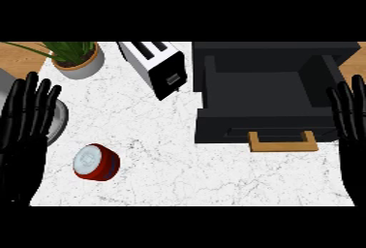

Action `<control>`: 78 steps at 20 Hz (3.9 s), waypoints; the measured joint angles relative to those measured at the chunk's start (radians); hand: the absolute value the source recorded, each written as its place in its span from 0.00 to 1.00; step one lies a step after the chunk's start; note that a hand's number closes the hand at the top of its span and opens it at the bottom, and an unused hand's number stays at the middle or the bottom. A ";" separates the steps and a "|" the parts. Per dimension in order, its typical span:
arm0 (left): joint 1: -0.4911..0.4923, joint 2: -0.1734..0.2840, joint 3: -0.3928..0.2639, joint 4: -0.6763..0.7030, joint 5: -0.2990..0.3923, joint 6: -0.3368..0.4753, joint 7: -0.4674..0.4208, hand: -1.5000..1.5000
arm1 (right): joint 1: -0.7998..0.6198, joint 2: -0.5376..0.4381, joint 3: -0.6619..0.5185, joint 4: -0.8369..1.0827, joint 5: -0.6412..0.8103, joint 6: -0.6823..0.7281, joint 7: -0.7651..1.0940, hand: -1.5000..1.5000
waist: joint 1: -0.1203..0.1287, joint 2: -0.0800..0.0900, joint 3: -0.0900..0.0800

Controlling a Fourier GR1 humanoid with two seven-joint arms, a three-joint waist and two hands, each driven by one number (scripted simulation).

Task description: Pick up the can, place it into the drawer and close the drawer

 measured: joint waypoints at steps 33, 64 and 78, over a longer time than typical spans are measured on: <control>0.129 0.517 0.158 0.266 0.807 -0.906 0.115 0.00 | 0.240 0.000 -0.111 0.006 -0.073 0.071 0.099 0.00 | 0.009 -0.007 0.005; -0.072 0.229 0.199 0.753 0.019 -0.939 -0.287 0.00 | 0.240 0.029 -0.185 0.081 -0.066 0.157 0.024 0.00 | 0.006 -0.006 0.004; -0.143 0.340 0.082 1.072 -0.161 -0.747 -0.602 0.00 | 0.248 0.045 -0.174 0.063 -0.055 0.163 0.023 0.00 | -0.002 -0.004 0.003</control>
